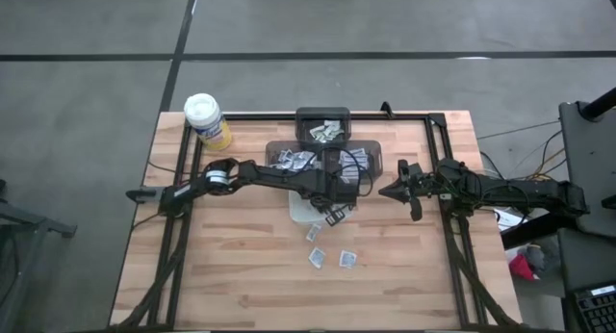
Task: Pick & Place First Aid Supplies
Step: Put the ointment pack into the white bin, then put the alcohol pad into the left black bin
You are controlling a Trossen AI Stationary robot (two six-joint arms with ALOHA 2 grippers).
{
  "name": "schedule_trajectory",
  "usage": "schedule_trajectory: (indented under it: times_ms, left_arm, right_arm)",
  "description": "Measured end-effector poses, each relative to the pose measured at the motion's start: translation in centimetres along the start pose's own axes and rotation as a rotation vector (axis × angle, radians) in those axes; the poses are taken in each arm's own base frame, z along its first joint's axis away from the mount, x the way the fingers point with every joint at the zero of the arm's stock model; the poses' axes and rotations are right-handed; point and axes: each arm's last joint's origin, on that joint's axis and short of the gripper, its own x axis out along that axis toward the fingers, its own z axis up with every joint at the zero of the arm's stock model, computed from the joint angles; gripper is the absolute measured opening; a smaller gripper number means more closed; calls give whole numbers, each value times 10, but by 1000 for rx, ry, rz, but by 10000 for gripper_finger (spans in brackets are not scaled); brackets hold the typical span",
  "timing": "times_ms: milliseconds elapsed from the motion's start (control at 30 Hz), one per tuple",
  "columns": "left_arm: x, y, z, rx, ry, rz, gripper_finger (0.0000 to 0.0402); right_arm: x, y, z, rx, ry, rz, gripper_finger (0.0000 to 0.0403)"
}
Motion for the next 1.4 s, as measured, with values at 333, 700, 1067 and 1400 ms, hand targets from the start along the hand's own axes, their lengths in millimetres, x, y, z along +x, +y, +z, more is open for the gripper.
schedule_trajectory:
  times_ms: [333, 700, 1067, 1400]
  left_arm:
    - [-24, 7, 2, 9, 7, -2, 131]
    - [-92, 7, -17, -242, 40, -160, 142]
    - [-118, -56, -64, -451, 15, -305, 142]
    - [-94, -90, -83, -578, -48, -356, 142]
  right_arm:
    - [0, 0, 0, 0, 0, 0, 8]
    - [0, 0, 0, 0, 0, 0, 8]
    - [0, 0, 0, -1, 0, 0, 8]
    - [0, 0, 0, -4, -1, -2, 8]
